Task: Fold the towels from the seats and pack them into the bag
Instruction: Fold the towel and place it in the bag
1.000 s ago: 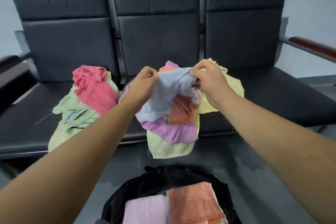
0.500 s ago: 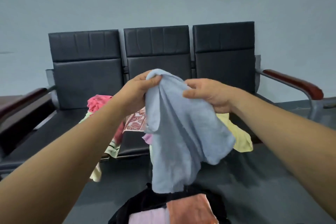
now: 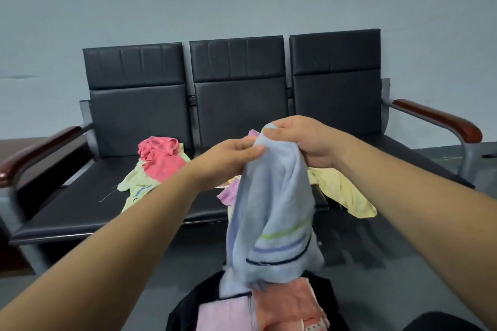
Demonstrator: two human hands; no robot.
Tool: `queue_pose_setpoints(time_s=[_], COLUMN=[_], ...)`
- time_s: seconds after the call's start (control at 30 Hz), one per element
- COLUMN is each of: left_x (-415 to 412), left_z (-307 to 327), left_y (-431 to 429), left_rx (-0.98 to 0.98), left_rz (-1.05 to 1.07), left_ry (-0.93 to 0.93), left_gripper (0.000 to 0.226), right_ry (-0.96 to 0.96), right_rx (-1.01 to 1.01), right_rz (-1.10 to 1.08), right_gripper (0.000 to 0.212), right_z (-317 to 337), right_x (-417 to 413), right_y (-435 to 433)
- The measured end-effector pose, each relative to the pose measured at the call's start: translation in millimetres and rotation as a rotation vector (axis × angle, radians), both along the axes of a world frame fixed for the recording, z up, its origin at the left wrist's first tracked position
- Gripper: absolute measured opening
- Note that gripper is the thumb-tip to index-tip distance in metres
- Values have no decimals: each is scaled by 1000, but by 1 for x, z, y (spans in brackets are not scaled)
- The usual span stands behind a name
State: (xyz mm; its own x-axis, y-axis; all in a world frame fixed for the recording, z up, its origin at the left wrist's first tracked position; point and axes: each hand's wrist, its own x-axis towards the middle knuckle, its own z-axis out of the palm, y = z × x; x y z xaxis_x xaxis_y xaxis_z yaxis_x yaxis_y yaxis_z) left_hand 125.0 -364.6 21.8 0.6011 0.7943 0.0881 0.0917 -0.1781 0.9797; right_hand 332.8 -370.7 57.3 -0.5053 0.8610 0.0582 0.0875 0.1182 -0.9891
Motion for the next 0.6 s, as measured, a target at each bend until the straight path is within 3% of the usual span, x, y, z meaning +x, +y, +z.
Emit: queue_pose_setpoints(time_s=[0.1,0.23,0.27,0.3,0.37,0.43,0.5,0.6], left_x=[-7,-25,-29,-32,-34,-26,-15,1], left_z=[0,-6,-10,-14,-24,-31,-34,-30], left_y=[1,21,26,30,34,33,32,24], left_rx=[60,58,57,91,182,127,3,42], left_rz=[132,385,448,504,540,421,206,16], left_ry=[-83,-247,-245,-205,-128,-144,-155,-16], left_gripper=[25,28,31,37,45,57,75,44], right_ry=[-75,-688,-722,-655,-298,-12,-3,-201], right_rx=[-51,-160,-157,-157,-218,-190,-83,24], right_rz=[84,243,225,163,0,-67,-75,-61], right_gripper=[32,32,26,23,22,15,18,32], right_z=[-6,-45,-53,-60,-60,-47,-30,-19], right_x=[2,14,15,16,15,9,0,-10], right_y=[3,5,6,7,9,13,16,19])
